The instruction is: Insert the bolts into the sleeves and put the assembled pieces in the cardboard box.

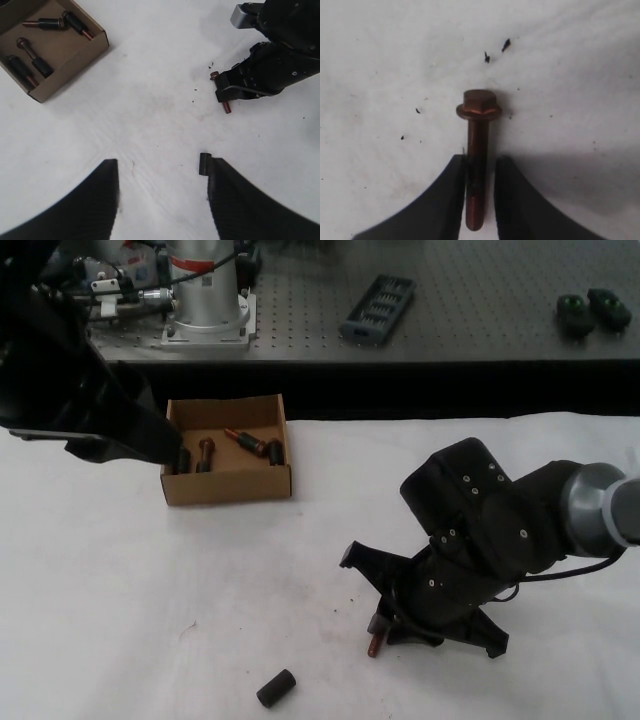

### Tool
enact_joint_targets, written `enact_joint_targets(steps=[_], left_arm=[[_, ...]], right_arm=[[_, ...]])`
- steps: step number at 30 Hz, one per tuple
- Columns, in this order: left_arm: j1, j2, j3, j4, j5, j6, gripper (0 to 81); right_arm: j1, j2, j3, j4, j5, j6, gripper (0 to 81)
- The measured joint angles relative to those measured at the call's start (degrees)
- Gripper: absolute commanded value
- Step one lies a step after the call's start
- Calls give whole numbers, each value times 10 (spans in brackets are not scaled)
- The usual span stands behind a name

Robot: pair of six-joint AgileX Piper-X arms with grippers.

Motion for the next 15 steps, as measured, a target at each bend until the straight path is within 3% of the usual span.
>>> enact_joint_targets(steps=[15], left_arm=[[0,0,0,0,0,0,400]], right_arm=[[-5,10,-2,-9,27,14,183]])
